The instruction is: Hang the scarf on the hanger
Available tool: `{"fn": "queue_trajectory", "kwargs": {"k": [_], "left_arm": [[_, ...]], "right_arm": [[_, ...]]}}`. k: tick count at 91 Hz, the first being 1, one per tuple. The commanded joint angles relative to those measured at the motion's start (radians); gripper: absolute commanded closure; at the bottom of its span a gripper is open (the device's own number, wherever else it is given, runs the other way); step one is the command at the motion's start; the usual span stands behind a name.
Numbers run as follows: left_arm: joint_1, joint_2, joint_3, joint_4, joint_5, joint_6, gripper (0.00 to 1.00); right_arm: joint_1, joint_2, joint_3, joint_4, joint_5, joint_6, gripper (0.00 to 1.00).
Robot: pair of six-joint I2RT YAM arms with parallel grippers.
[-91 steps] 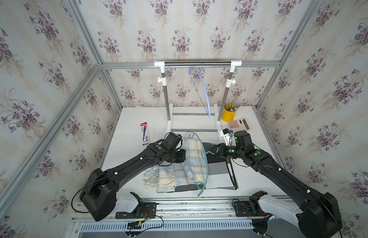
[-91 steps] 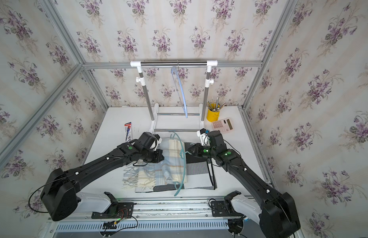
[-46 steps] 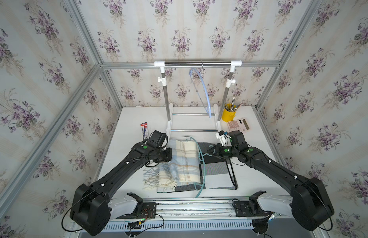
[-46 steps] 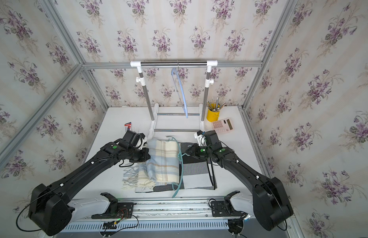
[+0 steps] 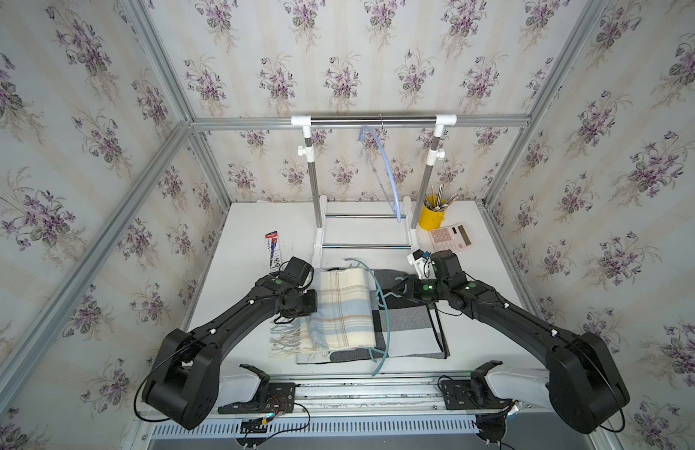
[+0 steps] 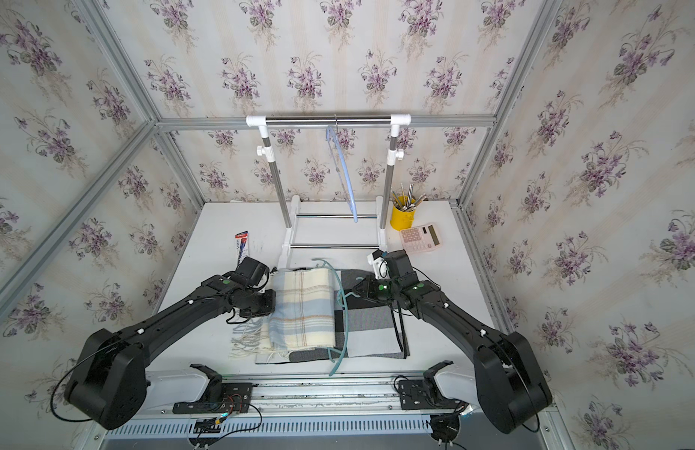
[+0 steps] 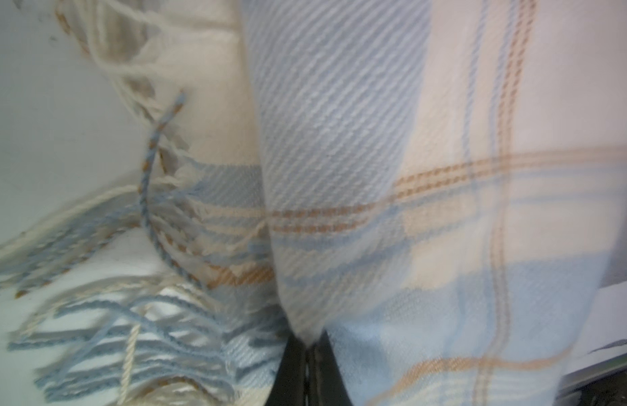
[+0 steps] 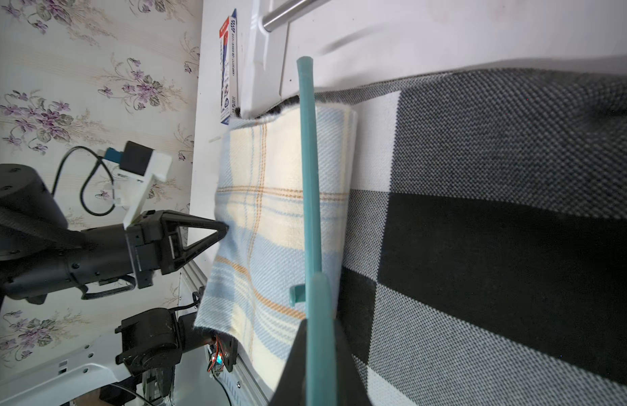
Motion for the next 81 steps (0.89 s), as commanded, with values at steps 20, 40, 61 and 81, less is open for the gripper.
{"fn": "queue_trajectory", "kwargs": {"k": [20, 40, 61, 81], "left_arm": [[0.004, 0.004, 0.012, 0.032, 0.001, 0.003, 1.0], [0.007, -0.156, 0.022, -0.001, 0.093, -0.014, 1.0], [0.007, -0.322, 0.056, -0.049, 0.133, -0.055, 1.0], [0.009, -0.395, 0.062, -0.072, 0.135, -0.078, 1.0]], "right_arm": [[-0.001, -0.038, 0.063, -0.045, -0.06, 0.04, 1.0], [0.0, -0.14, 0.273, -0.266, -0.1, 0.096, 1.0], [0.0, -0.146, 0.511, -0.447, -0.145, 0.098, 1.0], [0.0, -0.087, 0.742, -0.574, -0.153, 0.074, 1.0]]}}
